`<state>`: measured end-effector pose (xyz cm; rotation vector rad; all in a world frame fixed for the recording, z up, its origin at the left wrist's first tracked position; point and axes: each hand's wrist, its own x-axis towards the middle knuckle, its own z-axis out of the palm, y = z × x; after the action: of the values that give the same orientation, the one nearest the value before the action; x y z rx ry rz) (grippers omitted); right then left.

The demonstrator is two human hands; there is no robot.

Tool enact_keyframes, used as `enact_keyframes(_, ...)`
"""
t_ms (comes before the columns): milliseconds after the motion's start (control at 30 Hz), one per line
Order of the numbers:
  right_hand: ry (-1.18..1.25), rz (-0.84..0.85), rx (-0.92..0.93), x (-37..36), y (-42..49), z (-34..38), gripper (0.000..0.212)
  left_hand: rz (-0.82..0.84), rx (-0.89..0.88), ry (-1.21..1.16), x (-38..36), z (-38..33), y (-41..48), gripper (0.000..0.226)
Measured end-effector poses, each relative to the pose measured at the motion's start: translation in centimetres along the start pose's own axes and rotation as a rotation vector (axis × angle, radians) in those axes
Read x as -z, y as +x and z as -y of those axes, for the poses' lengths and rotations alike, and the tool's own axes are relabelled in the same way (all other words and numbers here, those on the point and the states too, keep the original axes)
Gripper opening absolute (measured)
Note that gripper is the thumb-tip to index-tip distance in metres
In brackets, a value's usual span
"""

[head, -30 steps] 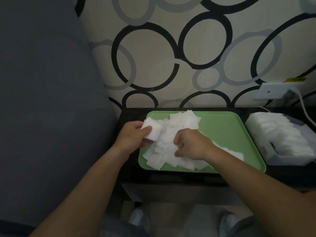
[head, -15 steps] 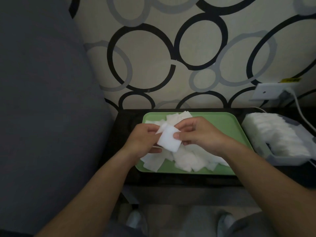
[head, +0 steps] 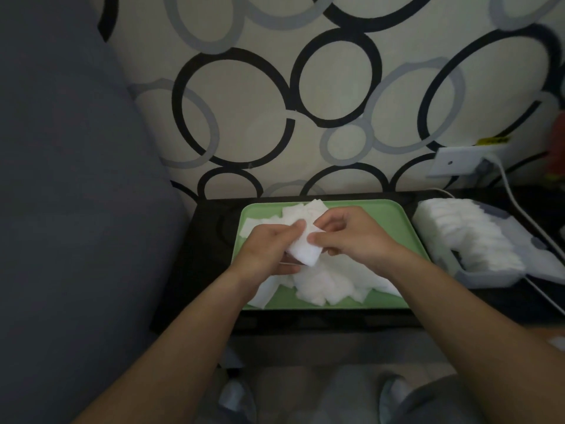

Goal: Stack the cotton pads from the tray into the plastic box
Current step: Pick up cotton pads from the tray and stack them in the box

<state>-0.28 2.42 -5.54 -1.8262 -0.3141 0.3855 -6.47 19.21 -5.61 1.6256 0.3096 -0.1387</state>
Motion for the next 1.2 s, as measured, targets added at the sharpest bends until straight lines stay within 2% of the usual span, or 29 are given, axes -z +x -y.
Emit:
enact_keyframes(67, -0.075, -0.048, 0.023, 0.4, 0.0, -0.3, 0.021, 0.012, -0.047, 0.044, -0.3, 0.2, -0.1, 0.012)
enact_keyframes(167, -0.288, -0.111, 0.072, 1.4, 0.0, -1.4, 0.012, -0.073, -0.061, 0.046, -0.5, 0.2, 0.2, 0.016)
enact_keyframes(233, -0.427, -0.044, 0.085, 2.1, -0.1, -2.2, 0.006, -0.118, -0.061, 0.035, -0.5, 0.1, 0.3, 0.016)
enact_keyframes(400, -0.724, 0.279, 0.084, 2.1, -1.1, -3.2, 0.033, -0.123, -0.061, 0.030, -0.8, 0.1, 0.5, 0.010)
enact_keyframes(567, -0.935, 0.273, 0.062, 1.5, -1.2, -3.6, 0.045, -0.095, -0.057, 0.014, -1.3, 0.0, 0.5, 0.018)
enact_keyframes(700, -0.955, 0.280, 0.038, 1.7, -1.1, -4.0, 0.038, -0.093, -0.052, 0.007, -1.3, 0.0, 0.6, 0.017)
enact_keyframes(833, -0.860, 0.271, 0.029, 1.8, -1.1, -4.1, 0.031, -0.099, -0.052, 0.009, -1.0, 0.0, 0.8, 0.014)
enact_keyframes(933, -0.833, 0.242, 0.073, 1.5, -1.0, -4.1, 0.039, -0.099, -0.050, 0.022, -0.8, 0.1, 0.8, 0.013)
enact_keyframes(1067, -0.994, 0.258, 0.142, 0.5, -0.8, -4.1, 0.055, -0.089, -0.057, 0.036, -0.7, 0.1, 0.7, 0.017)
enact_keyframes(1200, -1.008, 0.257, 0.187, -0.2, -0.6, -4.1, 0.046, -0.091, -0.065, 0.038, -0.7, 0.1, 0.7, 0.016)
